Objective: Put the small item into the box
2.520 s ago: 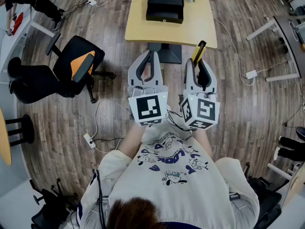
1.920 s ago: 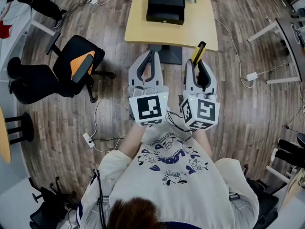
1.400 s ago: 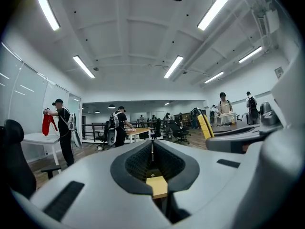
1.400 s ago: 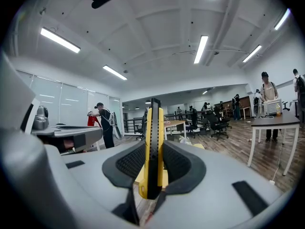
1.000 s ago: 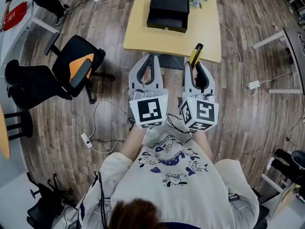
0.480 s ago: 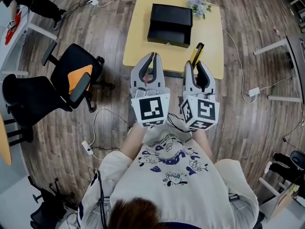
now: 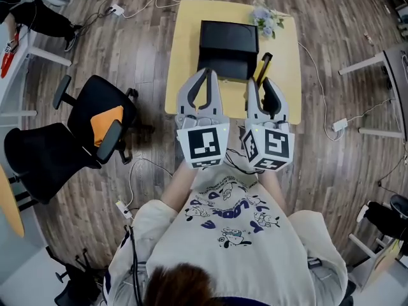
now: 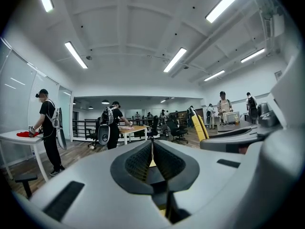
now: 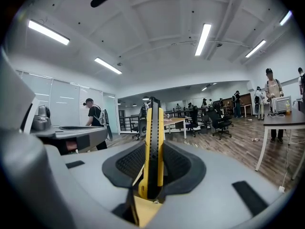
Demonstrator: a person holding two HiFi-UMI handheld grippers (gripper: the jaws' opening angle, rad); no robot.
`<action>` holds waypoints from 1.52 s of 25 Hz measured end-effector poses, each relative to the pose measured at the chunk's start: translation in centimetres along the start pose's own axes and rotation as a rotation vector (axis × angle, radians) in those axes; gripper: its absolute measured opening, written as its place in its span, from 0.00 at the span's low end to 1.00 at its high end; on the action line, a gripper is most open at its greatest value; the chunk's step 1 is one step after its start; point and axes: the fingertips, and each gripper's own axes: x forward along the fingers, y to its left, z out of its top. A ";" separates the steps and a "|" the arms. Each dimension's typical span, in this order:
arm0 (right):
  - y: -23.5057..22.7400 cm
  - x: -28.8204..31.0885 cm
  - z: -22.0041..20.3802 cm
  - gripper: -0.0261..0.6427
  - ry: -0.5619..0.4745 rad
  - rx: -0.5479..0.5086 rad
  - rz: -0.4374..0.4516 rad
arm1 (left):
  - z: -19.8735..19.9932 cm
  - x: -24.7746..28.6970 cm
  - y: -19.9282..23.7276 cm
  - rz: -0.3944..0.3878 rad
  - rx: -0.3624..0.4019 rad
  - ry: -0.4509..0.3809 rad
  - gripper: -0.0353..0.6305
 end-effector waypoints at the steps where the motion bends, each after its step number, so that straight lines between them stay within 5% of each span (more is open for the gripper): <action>1: -0.1 0.7 0.1 0.23 0.001 0.001 -0.004 | 0.0 0.7 0.3 -0.005 0.001 0.000 0.09; 20: -0.8 9.1 -3.4 0.23 0.125 -0.023 -0.024 | -5.7 8.2 4.2 -0.024 -0.053 0.135 0.09; 38: -1.7 15.2 -7.6 0.23 0.292 -0.108 0.134 | -10.4 12.7 5.0 0.054 -0.099 0.294 0.09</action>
